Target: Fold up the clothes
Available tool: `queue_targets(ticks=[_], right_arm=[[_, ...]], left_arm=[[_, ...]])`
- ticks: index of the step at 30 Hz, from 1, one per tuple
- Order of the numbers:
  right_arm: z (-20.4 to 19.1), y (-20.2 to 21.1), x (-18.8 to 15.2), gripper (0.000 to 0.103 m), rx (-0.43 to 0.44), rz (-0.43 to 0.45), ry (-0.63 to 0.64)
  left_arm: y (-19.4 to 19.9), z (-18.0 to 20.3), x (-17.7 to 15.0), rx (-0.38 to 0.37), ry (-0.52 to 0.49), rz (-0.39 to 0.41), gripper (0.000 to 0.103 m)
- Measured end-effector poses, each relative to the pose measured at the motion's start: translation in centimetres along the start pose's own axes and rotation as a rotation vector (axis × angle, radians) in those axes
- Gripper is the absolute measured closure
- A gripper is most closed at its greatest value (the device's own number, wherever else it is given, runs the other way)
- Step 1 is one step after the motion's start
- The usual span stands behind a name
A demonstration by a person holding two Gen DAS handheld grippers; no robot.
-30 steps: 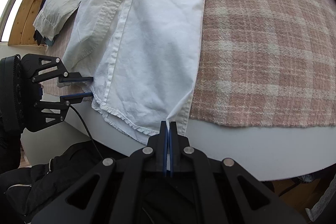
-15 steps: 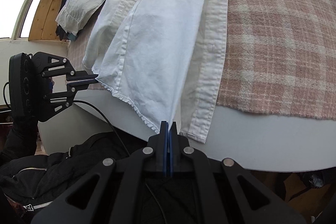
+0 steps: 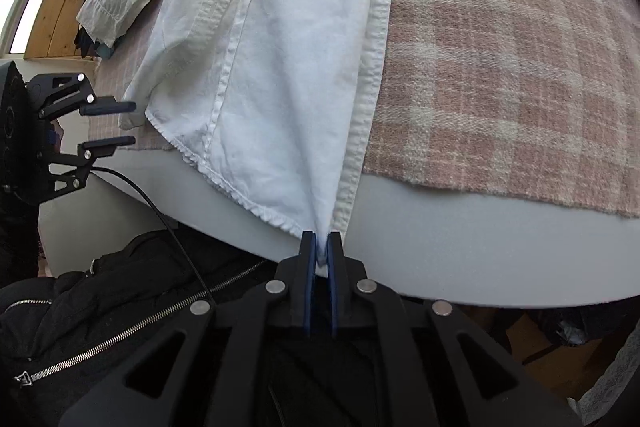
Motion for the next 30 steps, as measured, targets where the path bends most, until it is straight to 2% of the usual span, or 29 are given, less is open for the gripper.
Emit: queue_targets(ticks=[1,2,5,6,8,11,13,14,16,17,18,20,22,23,27,30], right_arm=[[0.3,0.8,-0.4,0.093,-0.052,-0.003,0.011],[0.4,1.6,0.1,0.092,-0.070,0.022,0.010],[0.6,4.1,1.5,0.089,-0.117,0.100,0.007],[-0.2,4.4,2.9,0.088,-0.096,0.145,0.015],[-1.7,4.9,5.6,0.075,-0.049,0.237,0.033],[-5.2,2.5,8.6,0.071,0.023,0.219,0.033],[-6.8,1.1,10.1,0.071,0.070,0.201,0.012],[-7.4,1.0,10.6,0.071,0.076,0.202,0.011],[-8.6,0.7,11.5,0.071,0.084,0.204,0.009],[-9.2,0.5,12.0,0.070,0.089,0.205,0.009],[-9.3,0.2,12.1,0.070,0.078,0.189,0.009],[-9.4,-0.6,12.1,0.070,0.062,0.168,0.014],[-8.9,-1.0,12.2,0.070,0.037,0.157,0.028],[-8.8,-1.1,12.3,0.070,0.028,0.152,0.031],[-9.9,-1.0,13.9,0.069,0.058,0.160,0.023],[-10.7,-0.9,15.1,0.062,0.080,0.166,0.017]], left_arm=[[0.8,-0.4,-0.5,0.020,0.015,0.017,0.072],[1.4,-1.0,-1.0,0.044,0.030,0.031,0.068],[2.5,-3.2,-1.9,0.111,0.082,0.061,0.066],[2.2,-4.2,-1.5,0.127,0.102,0.068,0.066],[1.1,-5.0,-0.3,0.117,0.131,0.096,0.066],[0.2,-5.4,1.0,0.084,0.155,0.131,0.065],[-1.0,-5.3,2.3,0.083,0.119,0.122,0.063],[-1.5,-5.1,2.5,0.098,0.097,0.110,0.059],[-2.7,-5.3,2.7,0.120,0.081,0.073,0.058],[-3.2,-6.0,2.5,0.121,0.098,0.051,0.062],[-3.5,-6.8,2.3,0.111,0.130,0.039,0.078],[-2.4,-8.2,1.6,0.060,0.204,0.084,0.093],[-0.7,-9.7,0.9,0.014,0.277,0.153,0.093],[0.2,-10.5,0.4,0.018,0.307,0.178,0.093],[1.7,-13.0,-1.9,0.060,0.374,0.180,0.094],[1.4,-13.4,-2.2,0.051,0.377,0.168,0.092]])
Point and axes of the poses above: each gripper's, at about its wrist camera, not at the fingertips, and y roughly against the way its jaws point, z to its right, x to its top, the point moved 6 cm from there along -y, roughly the way its jaws point, and after that the axes turned 10 degrees about -x, right-handed, at the moved point
